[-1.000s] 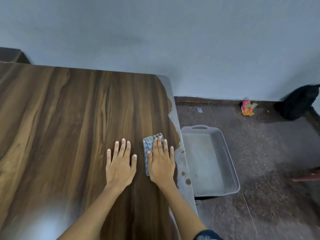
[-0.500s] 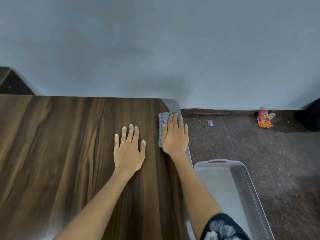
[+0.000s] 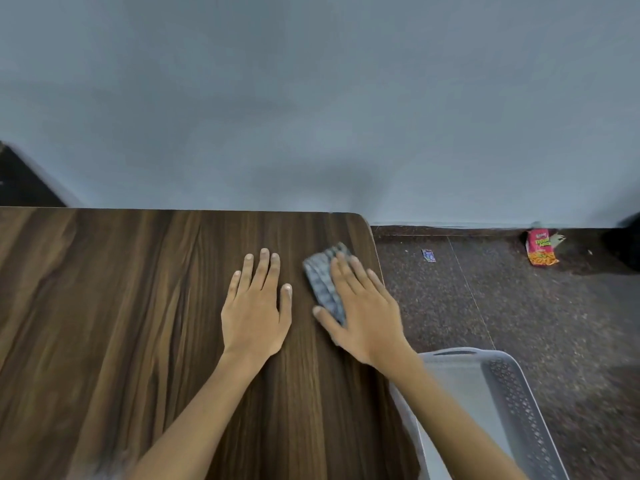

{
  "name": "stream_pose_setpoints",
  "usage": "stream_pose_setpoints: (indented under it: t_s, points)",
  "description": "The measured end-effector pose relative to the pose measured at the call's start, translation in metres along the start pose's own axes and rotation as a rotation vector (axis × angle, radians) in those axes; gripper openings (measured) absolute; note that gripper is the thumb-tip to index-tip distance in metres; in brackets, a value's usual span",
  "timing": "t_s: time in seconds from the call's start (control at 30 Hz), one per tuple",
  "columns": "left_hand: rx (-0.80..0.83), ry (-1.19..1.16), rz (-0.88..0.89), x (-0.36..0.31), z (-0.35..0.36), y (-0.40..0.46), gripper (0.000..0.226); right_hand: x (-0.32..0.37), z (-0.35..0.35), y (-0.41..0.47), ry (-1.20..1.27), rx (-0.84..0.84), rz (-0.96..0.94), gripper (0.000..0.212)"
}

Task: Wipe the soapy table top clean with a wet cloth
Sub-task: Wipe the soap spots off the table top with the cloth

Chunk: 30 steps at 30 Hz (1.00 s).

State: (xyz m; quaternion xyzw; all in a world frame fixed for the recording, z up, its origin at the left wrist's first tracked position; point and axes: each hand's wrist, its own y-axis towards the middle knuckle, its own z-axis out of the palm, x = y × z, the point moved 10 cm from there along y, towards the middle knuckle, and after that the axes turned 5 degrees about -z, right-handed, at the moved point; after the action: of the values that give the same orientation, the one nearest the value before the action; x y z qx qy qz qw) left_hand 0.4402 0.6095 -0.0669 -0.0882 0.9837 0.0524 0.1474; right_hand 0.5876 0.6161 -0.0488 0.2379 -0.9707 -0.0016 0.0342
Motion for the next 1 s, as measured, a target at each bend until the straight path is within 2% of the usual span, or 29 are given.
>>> stream_pose_setpoints:
  t_s: [0.1,0.23,0.3,0.37,0.47,0.5,0.57,0.63,0.7,0.8,0.9,0.93,1.0]
  points:
    - [-0.017,0.020,-0.002,-0.001,0.002,0.000,0.063,-0.036,0.003,-0.007,0.042,-0.027,0.218,0.073]
    - [-0.013,0.032,-0.001,-0.001,0.002,-0.001,0.063,-0.056,0.002,0.061,0.067,-0.042,0.406,0.064]
    - [-0.001,0.032,0.002,-0.001,0.003,-0.002,0.063,-0.042,0.004,0.086,0.048,-0.025,0.357,0.062]
    - [0.012,0.027,0.011,-0.003,0.001,-0.003,0.063,-0.013,0.004,0.083,0.053,-0.003,0.191,0.060]
    - [0.011,0.013,0.024,-0.001,0.000,-0.008,0.061,0.029,0.000,0.020,0.070,-0.021,-0.041,0.060]
    - [0.006,0.011,0.029,0.001,0.000,-0.011,0.061,0.028,-0.001,-0.006,0.061,-0.044,-0.031,0.060]
    - [0.001,0.013,0.033,0.002,-0.001,-0.017,0.061,0.000,0.000,-0.035,0.046,-0.077,0.127,0.061]
    - [-0.004,0.011,0.028,0.004,-0.001,-0.021,0.061,-0.026,0.000,-0.027,0.051,-0.068,0.282,0.069]
    - [0.003,0.006,0.030,0.004,-0.001,-0.025,0.062,-0.030,0.002,-0.002,0.090,-0.037,0.353,0.073]
    - [0.014,0.012,0.035,0.004,-0.002,-0.033,0.064,0.003,0.004,0.010,0.086,-0.027,0.247,0.063]
    - [0.022,0.012,0.049,0.007,-0.003,-0.047,0.063,0.056,0.000,-0.052,0.092,-0.071,0.052,0.056]
    - [0.021,0.009,0.050,0.009,-0.004,-0.052,0.061,0.065,0.000,-0.080,0.109,-0.072,0.039,0.056]
    - [0.023,0.005,0.043,0.012,-0.004,-0.064,0.057,0.052,0.001,-0.123,0.091,-0.092,0.136,0.056]
